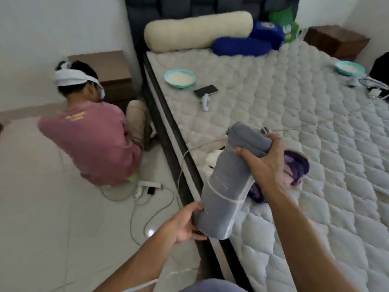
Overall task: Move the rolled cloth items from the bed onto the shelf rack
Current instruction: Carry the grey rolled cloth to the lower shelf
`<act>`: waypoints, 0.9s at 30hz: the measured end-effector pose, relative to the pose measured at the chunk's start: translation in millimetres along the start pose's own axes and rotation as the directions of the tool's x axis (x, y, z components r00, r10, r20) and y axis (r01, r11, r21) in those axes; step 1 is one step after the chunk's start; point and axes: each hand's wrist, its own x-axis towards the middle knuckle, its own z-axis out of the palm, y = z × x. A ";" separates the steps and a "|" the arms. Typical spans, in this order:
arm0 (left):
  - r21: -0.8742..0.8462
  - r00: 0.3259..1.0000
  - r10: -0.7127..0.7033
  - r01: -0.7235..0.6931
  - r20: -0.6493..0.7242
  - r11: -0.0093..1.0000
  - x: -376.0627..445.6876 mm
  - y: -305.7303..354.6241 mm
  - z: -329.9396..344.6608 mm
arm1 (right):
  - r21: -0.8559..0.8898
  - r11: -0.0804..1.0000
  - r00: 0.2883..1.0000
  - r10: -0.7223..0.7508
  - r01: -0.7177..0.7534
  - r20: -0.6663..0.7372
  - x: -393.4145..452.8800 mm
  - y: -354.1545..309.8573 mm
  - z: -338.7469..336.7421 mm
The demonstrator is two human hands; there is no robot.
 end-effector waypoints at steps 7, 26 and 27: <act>-0.362 0.885 0.290 -0.421 -0.363 0.832 -127.2 -25.5 -161.0 | 0.162 0.929 0.839 -0.370 0.333 0.398 -120.9 -145.9 160.9; -0.488 0.482 -0.076 -0.863 -0.873 0.127 -314.4 -143.4 -464.8 | 0.669 0.512 -0.339 -0.596 0.538 0.728 -470.5 -357.7 492.9; -0.492 0.480 -0.120 -0.864 -0.869 0.103 -319.7 -143.4 -475.5 | 0.682 0.512 -0.378 -0.578 0.522 0.723 -483.4 -364.7 508.9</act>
